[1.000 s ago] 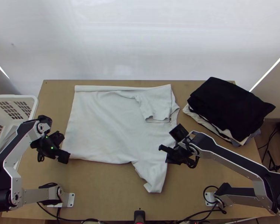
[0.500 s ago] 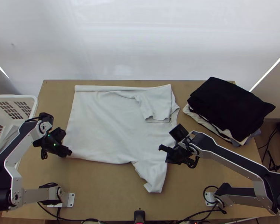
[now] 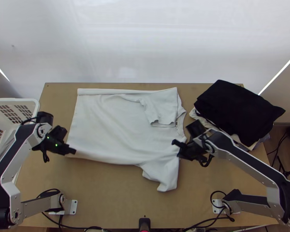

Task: Fold the t-shirt

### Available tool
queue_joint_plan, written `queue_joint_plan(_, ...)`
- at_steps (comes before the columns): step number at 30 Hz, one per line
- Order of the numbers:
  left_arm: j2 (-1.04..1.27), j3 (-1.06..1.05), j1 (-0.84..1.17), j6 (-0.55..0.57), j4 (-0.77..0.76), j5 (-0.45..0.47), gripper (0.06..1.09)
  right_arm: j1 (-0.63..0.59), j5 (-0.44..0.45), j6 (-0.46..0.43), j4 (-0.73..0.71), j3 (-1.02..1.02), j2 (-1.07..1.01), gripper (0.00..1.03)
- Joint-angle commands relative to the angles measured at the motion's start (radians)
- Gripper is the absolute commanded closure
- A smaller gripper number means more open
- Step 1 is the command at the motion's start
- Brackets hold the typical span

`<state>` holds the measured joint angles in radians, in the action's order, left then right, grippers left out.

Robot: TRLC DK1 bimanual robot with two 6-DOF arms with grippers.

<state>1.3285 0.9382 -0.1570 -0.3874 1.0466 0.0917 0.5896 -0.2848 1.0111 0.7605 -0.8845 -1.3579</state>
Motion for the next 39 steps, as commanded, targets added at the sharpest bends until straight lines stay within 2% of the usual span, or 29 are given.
queue_joint_plan(1, -0.037, 0.125, 0.002, 0.133, 0.007, 0.042, 1.05, -0.111, 0.064, -0.075, -0.024, -0.011, 0.095, 1.00)
queue_joint_plan(7, -0.032, 0.162, 0.031, 0.303, -0.077, 0.077, 1.05, -0.146, 0.157, -0.134, -0.059, -0.028, 0.181, 1.00)
queue_joint_plan(14, 0.052, 0.186, 0.080, 0.381, -0.131, 0.088, 1.05, -0.197, 0.251, -0.232, -0.089, -0.091, 0.195, 1.00)
queue_joint_plan(23, 0.150, 0.274, 0.112, 0.443, -0.178, 0.092, 1.05, -0.269, 0.277, -0.325, -0.128, -0.231, 0.143, 1.00)
queue_joint_plan(31, 0.331, 0.608, 0.114, 0.553, -0.177, 0.091, 1.05, -0.346, 0.277, -0.347, -0.165, -0.492, -0.043, 1.00)
queue_joint_plan(39, 0.433, 0.973, 0.097, 0.674, -0.160, 0.079, 1.05, -0.398, 0.302, -0.384, -0.139, -0.929, -0.264, 1.00)
